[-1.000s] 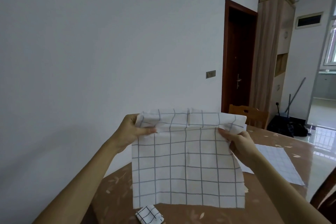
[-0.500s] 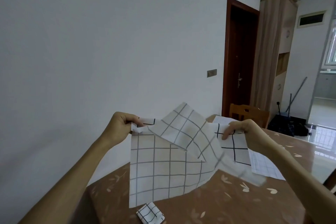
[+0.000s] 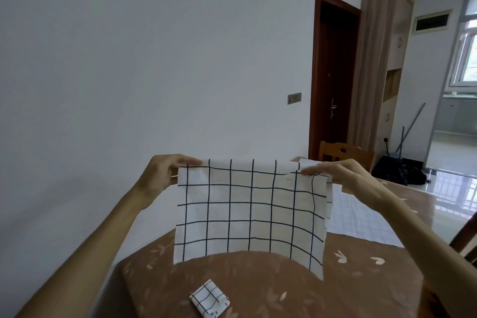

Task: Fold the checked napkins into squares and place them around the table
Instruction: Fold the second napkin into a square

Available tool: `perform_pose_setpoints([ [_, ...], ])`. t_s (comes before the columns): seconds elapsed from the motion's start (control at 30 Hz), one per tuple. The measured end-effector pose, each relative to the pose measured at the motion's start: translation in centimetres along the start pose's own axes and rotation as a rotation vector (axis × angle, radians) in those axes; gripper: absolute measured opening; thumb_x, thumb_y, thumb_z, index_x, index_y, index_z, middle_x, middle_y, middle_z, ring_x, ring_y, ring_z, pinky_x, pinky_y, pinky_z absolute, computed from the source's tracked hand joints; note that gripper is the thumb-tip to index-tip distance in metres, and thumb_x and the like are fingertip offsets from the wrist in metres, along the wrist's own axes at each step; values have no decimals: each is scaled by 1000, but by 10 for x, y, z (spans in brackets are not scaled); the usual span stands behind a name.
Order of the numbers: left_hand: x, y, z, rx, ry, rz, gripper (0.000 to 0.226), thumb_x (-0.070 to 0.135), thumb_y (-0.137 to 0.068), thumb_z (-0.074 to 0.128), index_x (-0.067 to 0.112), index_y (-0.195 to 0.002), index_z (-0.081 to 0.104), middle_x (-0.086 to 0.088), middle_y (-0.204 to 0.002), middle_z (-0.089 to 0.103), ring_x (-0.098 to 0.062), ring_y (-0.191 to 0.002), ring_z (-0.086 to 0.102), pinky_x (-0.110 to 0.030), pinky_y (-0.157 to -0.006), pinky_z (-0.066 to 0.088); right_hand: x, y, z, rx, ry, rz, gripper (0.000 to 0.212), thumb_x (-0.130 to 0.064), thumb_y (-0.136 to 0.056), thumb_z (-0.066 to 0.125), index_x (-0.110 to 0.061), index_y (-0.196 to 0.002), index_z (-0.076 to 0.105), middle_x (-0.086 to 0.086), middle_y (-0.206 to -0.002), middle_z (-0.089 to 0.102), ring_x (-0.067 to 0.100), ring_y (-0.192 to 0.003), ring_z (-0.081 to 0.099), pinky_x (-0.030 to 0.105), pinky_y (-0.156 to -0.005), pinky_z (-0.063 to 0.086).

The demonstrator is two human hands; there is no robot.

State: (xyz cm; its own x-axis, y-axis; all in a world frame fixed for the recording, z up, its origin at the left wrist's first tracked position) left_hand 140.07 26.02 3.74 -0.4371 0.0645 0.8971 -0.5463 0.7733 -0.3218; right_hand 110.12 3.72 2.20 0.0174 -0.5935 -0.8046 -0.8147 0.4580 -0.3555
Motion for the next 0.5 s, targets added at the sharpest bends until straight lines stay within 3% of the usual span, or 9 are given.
perform_pose_setpoints([
  [0.07,0,0,0,33,18,-1,38,15,-103,42,10,-100,80,-4,-106,78,-24,-108,70,-44,-97,54,-5,-3,-2,47,18,-44,26,-36,-96,61,-20,-109,77,-15,-110,75,-3,-109,66,8,-87,48],
  [0.13,8,2,-2,107,-88,95,13,16,-94,67,14,-96,80,10,-93,79,-7,-93,72,-27,-87,55,-11,-7,-4,93,110,-106,20,-20,-87,73,-20,-106,77,-15,-106,76,-1,-106,67,10,-90,50],
  [0.2,10,2,-1,131,-143,151,16,8,-82,79,12,-97,77,18,-79,75,1,-75,69,-13,-73,53,-14,-10,-6,121,199,-134,26,-11,-85,76,-24,-108,75,-17,-107,75,-4,-106,66,14,-91,51],
  [0.27,5,1,-5,148,-121,130,25,9,-77,84,14,-101,76,9,-82,77,-8,-79,71,-15,-73,56,-12,-11,-11,171,171,-116,38,-6,-86,75,-25,-117,68,-10,-106,71,-7,-98,65,14,-82,52],
  [0.37,-5,1,-9,113,-153,64,41,18,-73,88,27,-109,71,-11,-91,76,-22,-86,73,-29,-86,56,-8,-12,-17,232,9,-80,60,1,-86,72,-25,-136,51,11,-94,66,16,-89,70,19,-76,57],
  [0.5,-2,5,11,7,-373,66,53,33,-68,89,33,-116,66,5,-105,72,-8,-96,69,-34,-94,56,-20,-14,-6,216,-51,-110,63,0,-88,69,-28,-139,45,27,-95,66,41,-92,66,46,-83,58],
])
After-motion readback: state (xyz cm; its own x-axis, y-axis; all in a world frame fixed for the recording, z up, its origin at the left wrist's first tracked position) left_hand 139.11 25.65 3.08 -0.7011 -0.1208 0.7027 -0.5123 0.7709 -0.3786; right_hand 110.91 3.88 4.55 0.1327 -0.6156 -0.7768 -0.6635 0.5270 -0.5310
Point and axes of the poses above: each hand's wrist, its own y-axis away from the middle knuckle, its own z-axis out of the palm, x = y × z, the point moved 9 cm from there along -y, towards the middle knuckle
